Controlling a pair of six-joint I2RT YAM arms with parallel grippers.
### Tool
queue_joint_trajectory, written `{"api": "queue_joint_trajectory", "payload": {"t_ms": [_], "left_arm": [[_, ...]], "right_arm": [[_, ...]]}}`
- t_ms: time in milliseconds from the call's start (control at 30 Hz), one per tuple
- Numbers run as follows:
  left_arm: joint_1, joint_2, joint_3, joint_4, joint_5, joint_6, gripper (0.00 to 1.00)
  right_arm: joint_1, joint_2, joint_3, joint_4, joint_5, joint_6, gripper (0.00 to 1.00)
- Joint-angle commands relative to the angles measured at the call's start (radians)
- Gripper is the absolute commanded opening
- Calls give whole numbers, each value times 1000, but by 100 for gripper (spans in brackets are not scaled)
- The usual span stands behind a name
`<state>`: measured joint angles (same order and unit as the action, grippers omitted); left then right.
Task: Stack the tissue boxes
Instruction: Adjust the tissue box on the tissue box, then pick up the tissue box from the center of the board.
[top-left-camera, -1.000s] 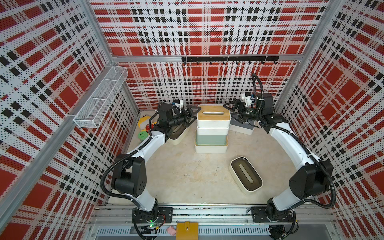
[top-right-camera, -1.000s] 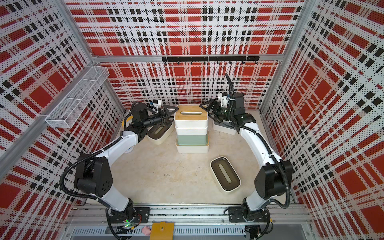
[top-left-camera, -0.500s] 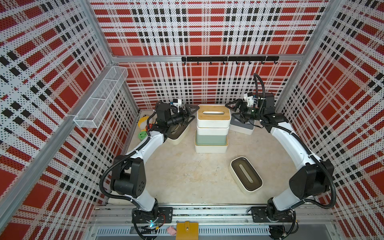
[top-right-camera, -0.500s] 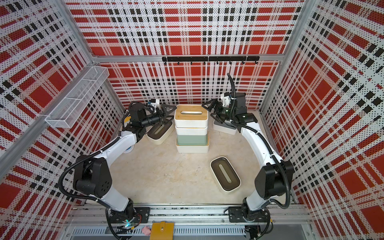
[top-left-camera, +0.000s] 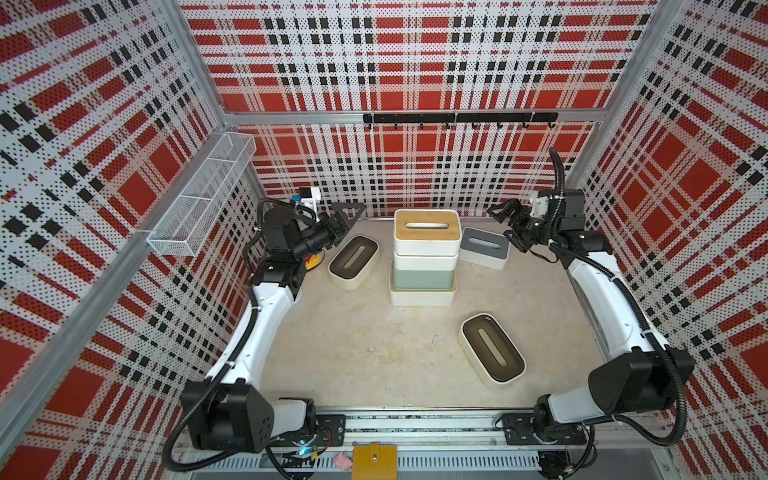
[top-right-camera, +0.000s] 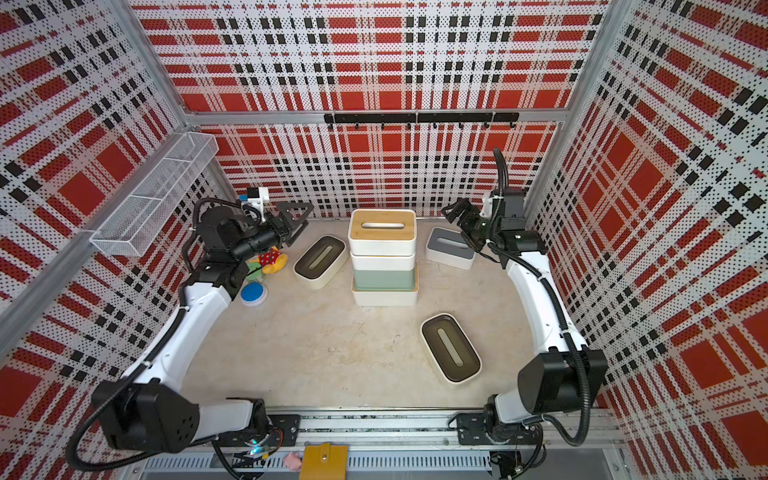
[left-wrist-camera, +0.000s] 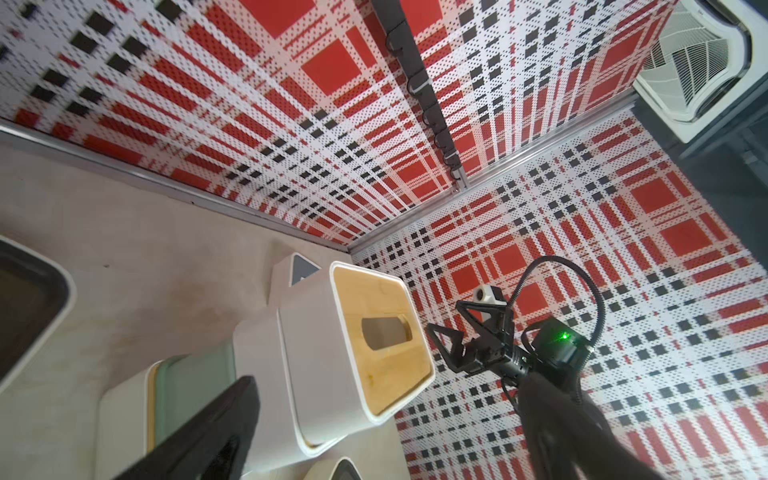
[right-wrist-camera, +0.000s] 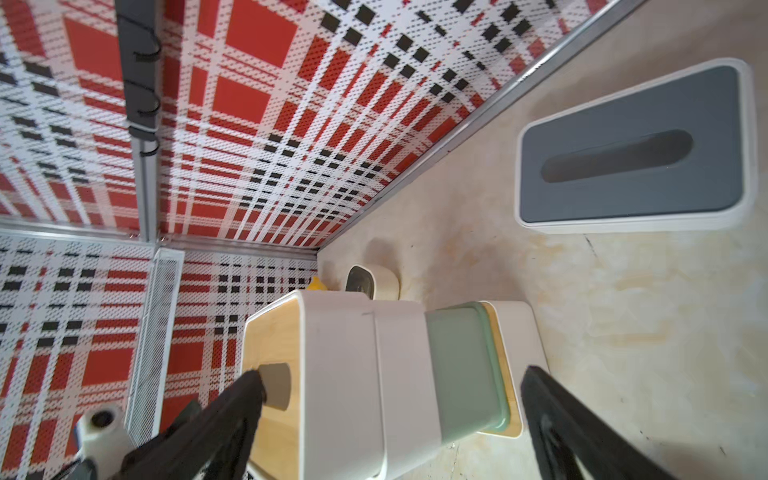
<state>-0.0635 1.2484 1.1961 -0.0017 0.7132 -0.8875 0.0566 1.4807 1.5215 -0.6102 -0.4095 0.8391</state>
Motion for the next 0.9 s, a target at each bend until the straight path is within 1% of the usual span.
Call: {"api": "queue_joint_trajectory", "payload": {"t_ms": [0, 100, 167, 300, 467, 567, 633, 700, 867], "left_arm": [[-3, -93, -49, -115, -87, 182, 100], [-16, -184, -121, -149, -172, 319, 99], [-29, -246, -189, -134, -219, 385, 99], [-76, -361, -374, -16, -283, 484, 99], [-155, -412, -556, 151, -314, 562, 99], [-198, -439, -667, 306, -329, 589, 99], [-209, -451, -712, 370, -337, 595, 99], [-209, -454, -729, 394, -335, 588, 99], [-206, -448, -727, 399, -323, 582, 100]], "right_arm": [[-11, 4, -34, -79, 118, 64, 100], [-10, 39, -42, -123, 179, 129, 100], [-11, 59, -61, -129, 203, 184, 100], [-5, 118, -84, -109, 223, 287, 100], [-1, 230, -43, -85, 241, 399, 100], [0, 303, 0, -77, 258, 470, 98], [2, 349, 27, -72, 268, 517, 94], [2, 395, 48, -54, 266, 565, 90], [-1, 495, 112, -37, 281, 647, 87]]}}
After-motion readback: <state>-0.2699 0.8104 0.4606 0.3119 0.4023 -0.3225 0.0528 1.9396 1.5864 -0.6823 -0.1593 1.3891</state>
